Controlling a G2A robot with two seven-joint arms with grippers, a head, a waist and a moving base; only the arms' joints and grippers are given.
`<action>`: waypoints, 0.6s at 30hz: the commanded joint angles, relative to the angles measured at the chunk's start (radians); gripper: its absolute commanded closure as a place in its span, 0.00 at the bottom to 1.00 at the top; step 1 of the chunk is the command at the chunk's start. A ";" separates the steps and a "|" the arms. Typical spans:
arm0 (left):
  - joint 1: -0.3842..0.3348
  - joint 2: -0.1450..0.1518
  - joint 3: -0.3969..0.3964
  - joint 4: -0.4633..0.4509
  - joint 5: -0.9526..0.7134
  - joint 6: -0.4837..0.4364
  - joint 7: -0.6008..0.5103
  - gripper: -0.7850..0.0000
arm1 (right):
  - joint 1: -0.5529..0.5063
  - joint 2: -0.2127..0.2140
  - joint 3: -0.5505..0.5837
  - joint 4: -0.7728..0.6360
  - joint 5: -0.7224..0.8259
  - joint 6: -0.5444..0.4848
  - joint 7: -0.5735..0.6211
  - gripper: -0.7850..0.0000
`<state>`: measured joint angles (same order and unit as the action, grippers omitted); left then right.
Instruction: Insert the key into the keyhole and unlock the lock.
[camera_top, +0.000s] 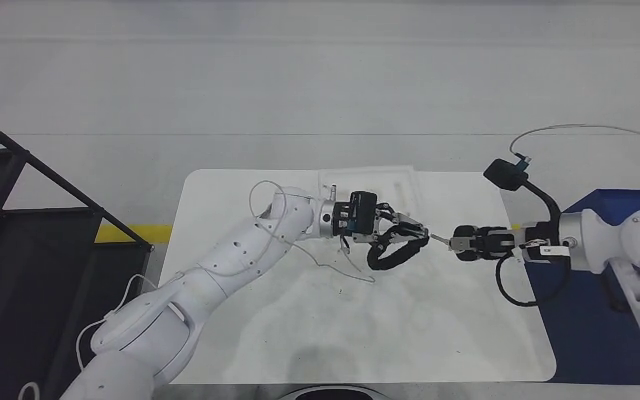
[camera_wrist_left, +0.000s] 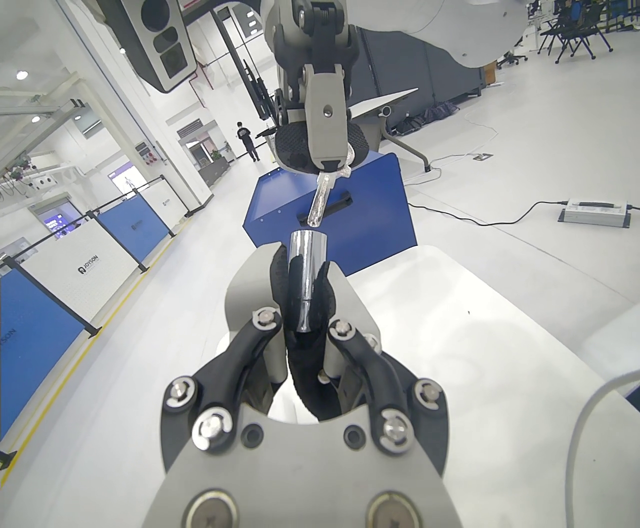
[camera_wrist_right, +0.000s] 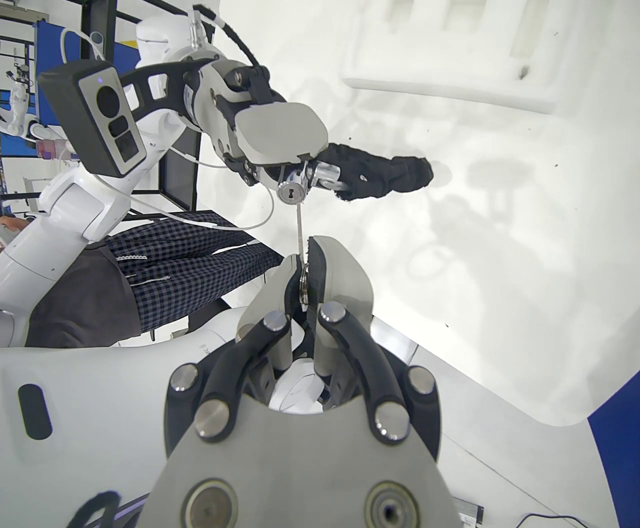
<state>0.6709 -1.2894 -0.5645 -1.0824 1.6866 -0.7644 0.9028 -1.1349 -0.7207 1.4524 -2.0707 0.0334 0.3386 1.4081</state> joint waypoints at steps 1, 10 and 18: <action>-0.003 0.002 -0.002 0.004 0.012 -0.003 0.012 1.00 | 0.006 0.001 -0.006 0.001 -0.002 0.000 0.003 1.00; -0.012 0.003 -0.001 0.014 0.049 -0.023 0.024 1.00 | 0.045 0.004 -0.049 0.009 -0.017 -0.013 0.026 1.00; -0.018 -0.005 0.008 0.016 0.050 -0.044 0.005 1.00 | 0.076 0.006 -0.086 0.019 -0.028 -0.019 0.038 1.00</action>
<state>0.6530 -1.2939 -0.5573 -1.0667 1.7374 -0.8065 0.9094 -1.0615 -0.7148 1.3687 -2.0529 0.0067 0.3198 1.4466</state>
